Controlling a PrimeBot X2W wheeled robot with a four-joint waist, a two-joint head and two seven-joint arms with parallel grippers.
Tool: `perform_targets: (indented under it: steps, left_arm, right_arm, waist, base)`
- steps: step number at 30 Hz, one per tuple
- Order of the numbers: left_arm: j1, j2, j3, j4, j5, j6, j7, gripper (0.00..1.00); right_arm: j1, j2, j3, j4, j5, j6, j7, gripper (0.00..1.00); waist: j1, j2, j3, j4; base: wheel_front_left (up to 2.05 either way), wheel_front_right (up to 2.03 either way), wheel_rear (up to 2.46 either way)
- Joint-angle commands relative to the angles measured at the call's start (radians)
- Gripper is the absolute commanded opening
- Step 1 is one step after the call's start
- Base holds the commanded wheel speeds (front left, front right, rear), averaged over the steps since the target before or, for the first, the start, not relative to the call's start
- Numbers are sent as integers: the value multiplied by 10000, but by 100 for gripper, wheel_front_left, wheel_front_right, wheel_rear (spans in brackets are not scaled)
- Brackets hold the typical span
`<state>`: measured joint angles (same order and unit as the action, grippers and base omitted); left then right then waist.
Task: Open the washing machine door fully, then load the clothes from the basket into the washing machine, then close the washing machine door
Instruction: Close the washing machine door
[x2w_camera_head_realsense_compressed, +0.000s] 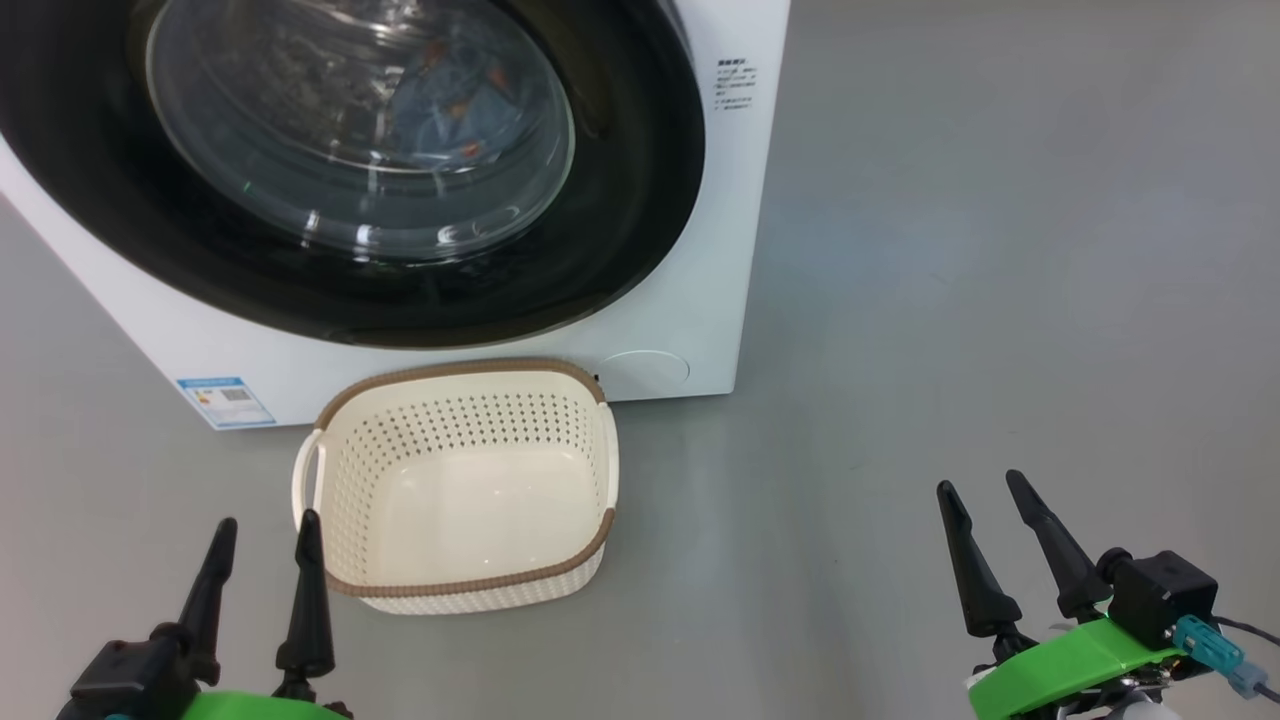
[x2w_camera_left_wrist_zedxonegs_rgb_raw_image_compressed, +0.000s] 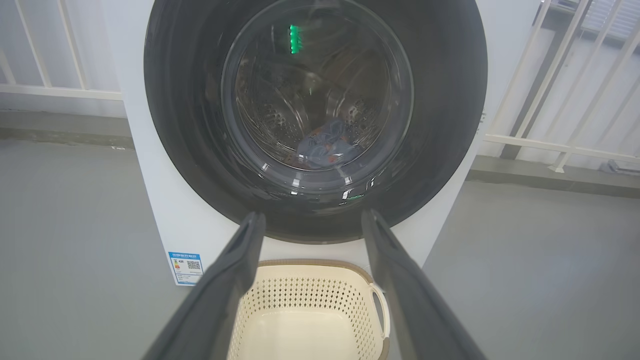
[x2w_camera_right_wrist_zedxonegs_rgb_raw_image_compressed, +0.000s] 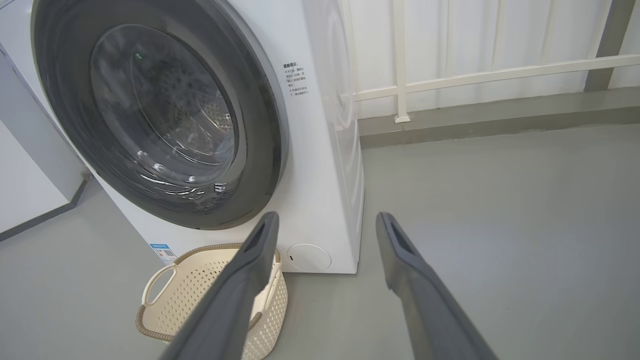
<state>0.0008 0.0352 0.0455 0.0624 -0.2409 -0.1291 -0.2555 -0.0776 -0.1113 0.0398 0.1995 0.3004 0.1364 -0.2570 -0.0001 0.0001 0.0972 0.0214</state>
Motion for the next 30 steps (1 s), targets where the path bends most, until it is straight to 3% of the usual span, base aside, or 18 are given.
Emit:
perform_targets:
  steps: [1, 30]
  left_arm:
    - [-148, 150, 365, -210, 146, -15, -63, 100]
    - [135, 150, 358, -273, 218, -15, -63, 100]
  right_arm:
    - [11, 37, 147, -330, -82, -57, -47, 100]
    - [417, 414, -241, -578, -380, -57, -47, 100]
  waist:
    - [1, -1, -86, -89]
    - [1, -1, -491, 137]
  base:
    - [0, 0, 0]
    - [0, 0, 0]
